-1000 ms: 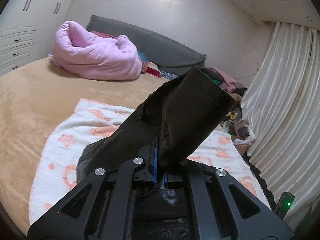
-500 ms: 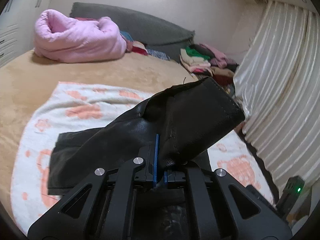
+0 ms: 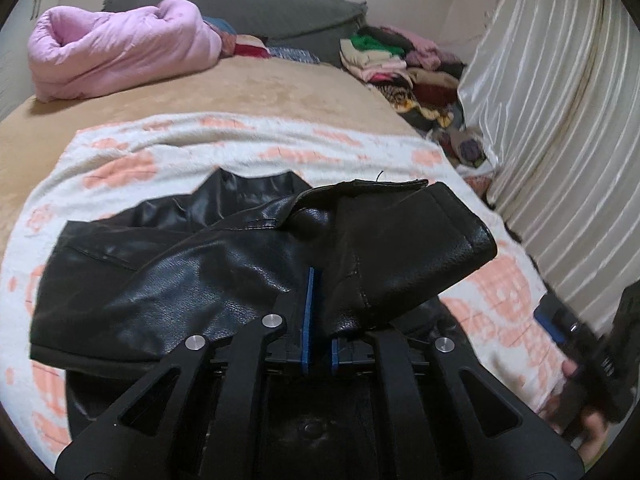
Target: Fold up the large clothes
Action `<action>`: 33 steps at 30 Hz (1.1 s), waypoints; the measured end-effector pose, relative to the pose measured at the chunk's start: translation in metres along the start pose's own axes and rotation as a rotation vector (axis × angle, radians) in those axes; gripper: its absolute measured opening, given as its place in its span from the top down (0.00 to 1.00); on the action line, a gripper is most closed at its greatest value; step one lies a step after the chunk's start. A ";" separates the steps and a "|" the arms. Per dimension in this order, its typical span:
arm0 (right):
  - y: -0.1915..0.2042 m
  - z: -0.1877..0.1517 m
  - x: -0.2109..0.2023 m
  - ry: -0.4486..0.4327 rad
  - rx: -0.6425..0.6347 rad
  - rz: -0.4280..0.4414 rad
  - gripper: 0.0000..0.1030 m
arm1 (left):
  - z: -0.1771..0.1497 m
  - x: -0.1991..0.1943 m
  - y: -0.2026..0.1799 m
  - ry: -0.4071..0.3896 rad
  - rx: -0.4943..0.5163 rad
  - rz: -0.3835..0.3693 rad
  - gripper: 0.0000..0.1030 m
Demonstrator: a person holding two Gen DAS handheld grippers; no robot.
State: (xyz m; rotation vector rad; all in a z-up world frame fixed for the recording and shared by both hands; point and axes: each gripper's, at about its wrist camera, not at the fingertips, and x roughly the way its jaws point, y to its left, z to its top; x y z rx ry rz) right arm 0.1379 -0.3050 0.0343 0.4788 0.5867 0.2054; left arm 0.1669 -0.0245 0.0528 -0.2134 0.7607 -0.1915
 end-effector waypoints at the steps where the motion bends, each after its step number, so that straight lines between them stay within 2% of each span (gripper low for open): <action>1: -0.002 0.000 0.001 0.001 0.003 -0.004 0.04 | -0.004 0.007 -0.001 0.014 0.003 0.001 0.99; 9: -0.010 -0.003 0.013 0.035 0.025 -0.001 0.04 | -0.030 0.040 -0.011 0.110 0.092 0.012 0.89; 11: -0.009 -0.005 0.019 0.058 0.038 0.025 0.04 | -0.037 0.046 -0.012 0.131 0.116 0.021 0.80; 12: -0.009 -0.006 0.023 0.072 0.046 0.035 0.04 | -0.039 0.050 -0.011 0.143 0.129 0.025 0.71; 15: -0.004 -0.008 0.034 0.119 0.046 0.062 0.04 | -0.051 0.057 -0.012 0.170 0.182 0.052 0.66; 17: 0.002 -0.008 0.048 0.174 0.070 0.130 0.04 | -0.056 0.058 -0.013 0.176 0.204 0.057 0.63; 18: 0.004 -0.009 0.053 0.191 0.081 0.158 0.04 | -0.059 0.057 -0.013 0.181 0.221 0.058 0.56; 19: 0.007 -0.009 0.064 0.234 0.102 0.206 0.04 | -0.063 0.057 -0.014 0.191 0.250 0.060 0.36; 20: 0.011 -0.010 0.076 0.280 0.127 0.248 0.04 | -0.065 0.055 -0.015 0.196 0.264 0.056 0.24; 21: 0.015 -0.012 0.088 0.330 0.145 0.289 0.04 | -0.069 0.052 -0.015 0.192 0.271 0.043 0.20; 23: 0.023 -0.015 0.106 0.391 0.156 0.312 0.05 | -0.072 0.047 -0.014 0.196 0.277 0.025 0.20; 26: 0.032 -0.019 0.130 0.455 0.166 0.298 0.14 | -0.076 0.036 -0.009 0.203 0.259 -0.002 0.20; 29: 0.038 -0.026 0.148 0.498 0.178 0.277 0.15 | -0.073 0.015 0.003 0.183 0.230 -0.021 0.18; 30: 0.039 -0.029 0.151 0.507 0.174 0.264 0.18 | -0.071 0.003 0.010 0.164 0.222 -0.027 0.15; 31: 0.042 -0.032 0.155 0.518 0.163 0.247 0.23 | -0.069 -0.007 0.017 0.145 0.215 -0.028 0.14; 33: 0.045 -0.037 0.160 0.523 0.140 0.221 0.43 | -0.065 -0.024 0.036 0.113 0.187 -0.005 0.13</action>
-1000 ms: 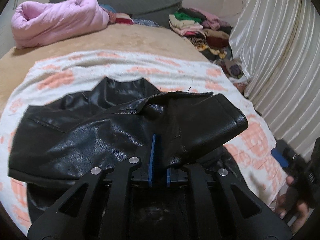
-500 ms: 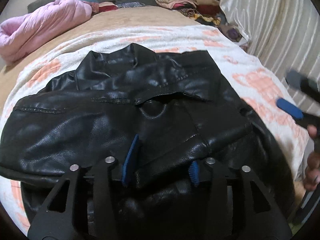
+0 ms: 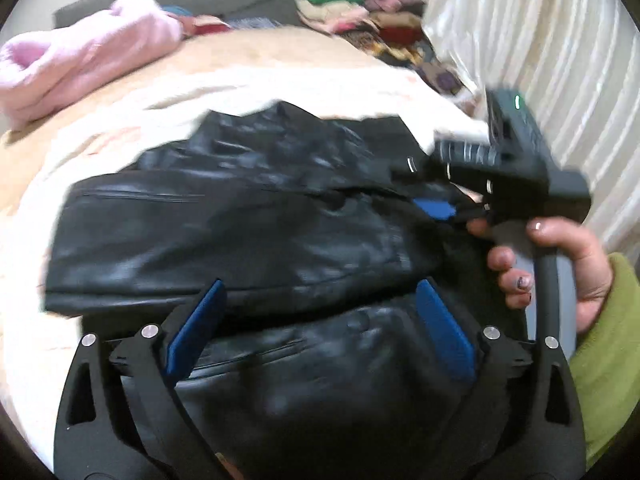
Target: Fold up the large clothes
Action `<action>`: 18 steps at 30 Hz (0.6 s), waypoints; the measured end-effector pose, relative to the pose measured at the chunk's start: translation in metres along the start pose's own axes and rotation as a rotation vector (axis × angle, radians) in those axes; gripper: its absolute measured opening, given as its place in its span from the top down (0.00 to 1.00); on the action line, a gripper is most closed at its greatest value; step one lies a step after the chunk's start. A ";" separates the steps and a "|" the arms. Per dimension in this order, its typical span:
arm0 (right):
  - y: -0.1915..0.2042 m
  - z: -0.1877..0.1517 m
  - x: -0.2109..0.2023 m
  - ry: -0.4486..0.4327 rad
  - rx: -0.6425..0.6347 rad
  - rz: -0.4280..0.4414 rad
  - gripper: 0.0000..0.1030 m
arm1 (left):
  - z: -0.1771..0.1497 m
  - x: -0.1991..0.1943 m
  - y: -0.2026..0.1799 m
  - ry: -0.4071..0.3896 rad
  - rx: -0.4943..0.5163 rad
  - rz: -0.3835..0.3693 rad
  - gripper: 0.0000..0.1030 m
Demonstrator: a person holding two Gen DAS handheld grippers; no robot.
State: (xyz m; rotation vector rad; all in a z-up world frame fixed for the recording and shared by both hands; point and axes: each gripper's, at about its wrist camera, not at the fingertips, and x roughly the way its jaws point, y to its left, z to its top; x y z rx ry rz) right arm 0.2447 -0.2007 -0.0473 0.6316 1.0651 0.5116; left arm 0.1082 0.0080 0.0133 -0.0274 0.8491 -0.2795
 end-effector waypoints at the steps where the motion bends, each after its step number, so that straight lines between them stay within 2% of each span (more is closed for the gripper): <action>1: 0.003 -0.002 0.000 -0.018 -0.012 -0.019 0.46 | -0.001 -0.008 0.012 -0.012 -0.023 0.014 0.12; 2: 0.003 -0.002 -0.001 -0.032 -0.024 -0.026 0.56 | -0.004 -0.017 0.028 -0.024 -0.057 0.034 0.12; 4: 0.009 -0.003 -0.005 -0.071 -0.069 -0.016 0.65 | -0.007 -0.030 0.053 -0.042 -0.113 0.069 0.12; 5: 0.016 -0.004 -0.007 -0.080 -0.104 -0.001 0.90 | -0.010 -0.039 0.070 -0.056 -0.148 0.100 0.12; 9: 0.061 0.000 -0.022 -0.139 -0.324 -0.052 0.90 | -0.017 -0.063 0.123 -0.106 -0.282 0.159 0.10; 13: 0.104 0.011 -0.048 -0.214 -0.512 -0.081 0.90 | -0.018 -0.078 0.151 -0.146 -0.362 0.204 0.10; 18: 0.126 0.027 -0.076 -0.284 -0.653 -0.155 0.90 | -0.012 -0.076 0.161 -0.158 -0.402 0.174 0.10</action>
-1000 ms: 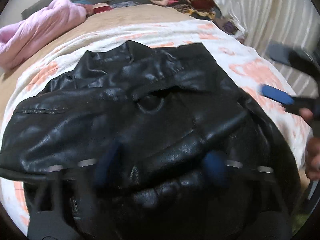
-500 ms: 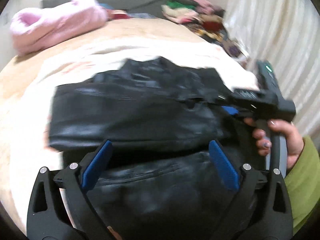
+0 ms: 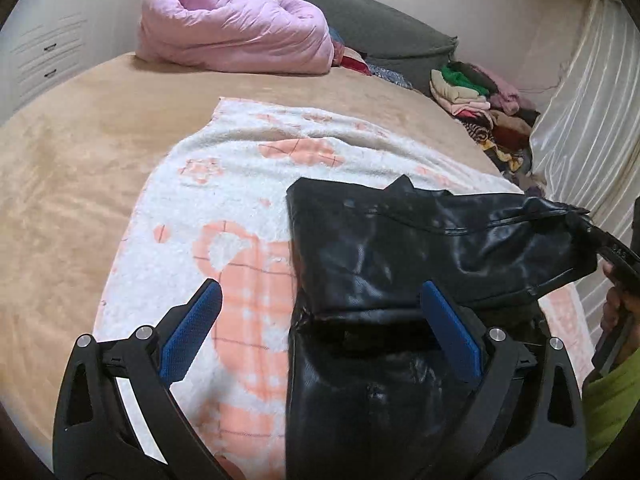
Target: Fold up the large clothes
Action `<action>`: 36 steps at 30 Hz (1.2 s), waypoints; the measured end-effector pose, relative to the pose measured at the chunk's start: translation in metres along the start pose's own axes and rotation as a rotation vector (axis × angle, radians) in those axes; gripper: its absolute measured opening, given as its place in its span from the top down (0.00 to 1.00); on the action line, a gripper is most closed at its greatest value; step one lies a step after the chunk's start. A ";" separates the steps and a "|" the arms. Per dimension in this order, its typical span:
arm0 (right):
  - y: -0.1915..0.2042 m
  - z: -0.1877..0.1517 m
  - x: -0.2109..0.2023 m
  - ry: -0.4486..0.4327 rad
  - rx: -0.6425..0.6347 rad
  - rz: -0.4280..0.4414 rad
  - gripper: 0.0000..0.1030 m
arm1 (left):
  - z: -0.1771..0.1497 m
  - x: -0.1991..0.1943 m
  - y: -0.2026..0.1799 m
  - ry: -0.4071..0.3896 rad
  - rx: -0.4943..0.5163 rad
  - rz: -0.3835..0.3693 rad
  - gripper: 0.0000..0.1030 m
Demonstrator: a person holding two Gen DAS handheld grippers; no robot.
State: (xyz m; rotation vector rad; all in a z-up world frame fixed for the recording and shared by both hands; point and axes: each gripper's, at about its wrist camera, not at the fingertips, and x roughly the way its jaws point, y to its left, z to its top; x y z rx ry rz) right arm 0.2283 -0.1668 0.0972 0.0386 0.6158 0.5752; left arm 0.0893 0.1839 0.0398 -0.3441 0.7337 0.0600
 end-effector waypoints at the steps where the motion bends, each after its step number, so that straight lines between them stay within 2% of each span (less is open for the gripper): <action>1: -0.001 0.001 0.000 -0.002 -0.007 -0.007 0.90 | 0.002 0.005 -0.003 0.005 0.004 -0.009 0.10; 6: -0.018 -0.009 0.003 0.011 0.021 -0.042 0.91 | 0.014 0.031 -0.017 0.045 0.025 -0.028 0.10; 8: -0.024 -0.017 0.005 0.021 0.040 -0.051 0.91 | 0.018 0.044 -0.023 0.071 0.016 -0.047 0.14; 9: -0.027 -0.021 0.006 0.027 0.048 -0.055 0.91 | 0.021 0.051 -0.026 0.079 0.022 -0.052 0.25; 10: -0.030 -0.024 0.006 0.033 0.055 -0.059 0.91 | 0.023 0.057 -0.030 0.085 0.033 -0.047 0.40; 12: -0.033 -0.028 0.006 0.041 0.065 -0.063 0.91 | 0.027 0.071 -0.040 0.108 0.068 -0.037 0.56; 14: -0.034 -0.032 0.007 0.049 0.067 -0.068 0.91 | 0.029 0.084 -0.045 0.130 0.074 -0.045 0.63; 16: -0.035 -0.035 0.009 0.054 0.064 -0.074 0.91 | 0.031 0.097 -0.049 0.154 0.073 -0.054 0.74; 22: -0.038 -0.039 0.017 0.087 0.058 -0.097 0.90 | 0.022 0.131 -0.050 0.255 0.082 -0.003 0.76; 32: -0.042 -0.050 0.033 0.139 0.088 -0.109 0.90 | 0.008 0.148 -0.050 0.288 0.124 0.035 0.76; 36: -0.046 -0.055 0.034 0.140 0.103 -0.116 0.82 | 0.008 0.152 -0.046 0.303 0.113 0.025 0.76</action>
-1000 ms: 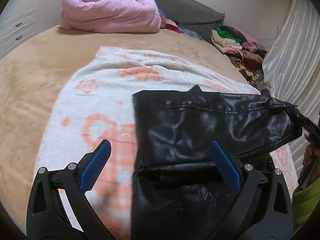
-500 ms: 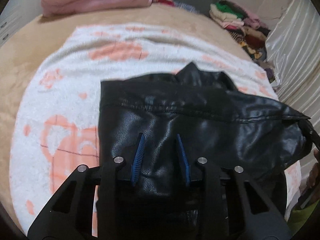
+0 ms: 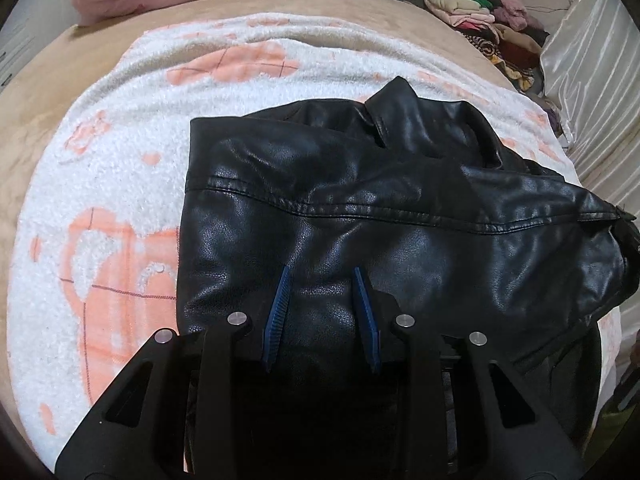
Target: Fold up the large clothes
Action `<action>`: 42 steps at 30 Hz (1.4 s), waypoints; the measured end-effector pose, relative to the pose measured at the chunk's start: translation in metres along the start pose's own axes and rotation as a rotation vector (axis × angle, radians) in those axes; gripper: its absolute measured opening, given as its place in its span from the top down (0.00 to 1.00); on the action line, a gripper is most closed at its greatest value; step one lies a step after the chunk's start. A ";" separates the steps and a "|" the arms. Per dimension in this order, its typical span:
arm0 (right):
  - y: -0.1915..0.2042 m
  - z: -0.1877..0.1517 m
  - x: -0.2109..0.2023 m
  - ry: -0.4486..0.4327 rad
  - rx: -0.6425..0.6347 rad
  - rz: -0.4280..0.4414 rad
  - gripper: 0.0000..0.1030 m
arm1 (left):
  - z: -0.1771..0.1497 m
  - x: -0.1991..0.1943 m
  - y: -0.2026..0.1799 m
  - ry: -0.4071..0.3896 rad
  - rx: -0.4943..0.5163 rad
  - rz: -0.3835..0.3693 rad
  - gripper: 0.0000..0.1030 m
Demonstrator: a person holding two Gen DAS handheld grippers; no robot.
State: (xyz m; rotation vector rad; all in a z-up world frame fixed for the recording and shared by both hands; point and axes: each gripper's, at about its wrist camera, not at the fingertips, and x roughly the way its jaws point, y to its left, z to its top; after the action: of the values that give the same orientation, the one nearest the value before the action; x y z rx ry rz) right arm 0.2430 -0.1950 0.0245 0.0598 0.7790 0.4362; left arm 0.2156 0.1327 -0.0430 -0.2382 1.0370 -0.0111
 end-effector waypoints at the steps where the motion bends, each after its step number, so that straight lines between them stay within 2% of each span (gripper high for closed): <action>1: -0.002 -0.002 0.001 0.006 0.004 -0.013 0.79 | -0.001 0.000 0.000 -0.002 0.005 0.003 0.76; 3: -0.007 -0.004 0.001 0.014 0.018 -0.020 0.68 | -0.001 0.002 -0.001 -0.004 0.018 0.008 0.76; 7: -0.015 -0.007 -0.005 0.017 0.053 -0.049 0.63 | -0.001 0.003 0.000 -0.006 0.015 0.003 0.76; 13: -0.008 0.001 -0.024 -0.101 0.053 -0.132 0.55 | -0.003 0.002 0.002 -0.014 0.011 -0.003 0.76; 16: 0.003 0.006 -0.011 -0.069 0.030 -0.075 0.55 | -0.004 0.002 0.002 -0.016 0.009 -0.004 0.76; 21: 0.031 0.007 0.029 0.013 -0.039 -0.032 0.55 | -0.005 0.001 0.003 -0.019 0.011 -0.001 0.76; 26: 0.043 0.003 0.061 0.078 -0.035 -0.027 0.55 | -0.005 0.000 0.004 -0.019 0.010 -0.010 0.76; 31: 0.039 -0.005 0.084 0.139 -0.030 -0.059 0.56 | -0.006 -0.001 0.004 -0.023 0.011 -0.011 0.76; 35: 0.030 -0.015 0.104 0.191 -0.020 -0.067 0.61 | -0.006 -0.001 0.005 -0.026 0.005 -0.018 0.76; 39: 0.021 -0.023 0.114 0.192 0.023 -0.045 0.62 | -0.006 -0.002 0.004 -0.031 0.004 -0.019 0.76; 42: 0.025 -0.019 0.104 0.167 0.010 -0.038 0.60 | -0.006 -0.004 0.005 -0.040 -0.006 -0.028 0.76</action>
State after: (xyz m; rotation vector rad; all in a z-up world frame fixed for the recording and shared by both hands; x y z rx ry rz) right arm 0.2861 -0.1326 -0.0527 0.0178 0.9451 0.4050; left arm 0.2077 0.1373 -0.0438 -0.2571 0.9943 -0.0288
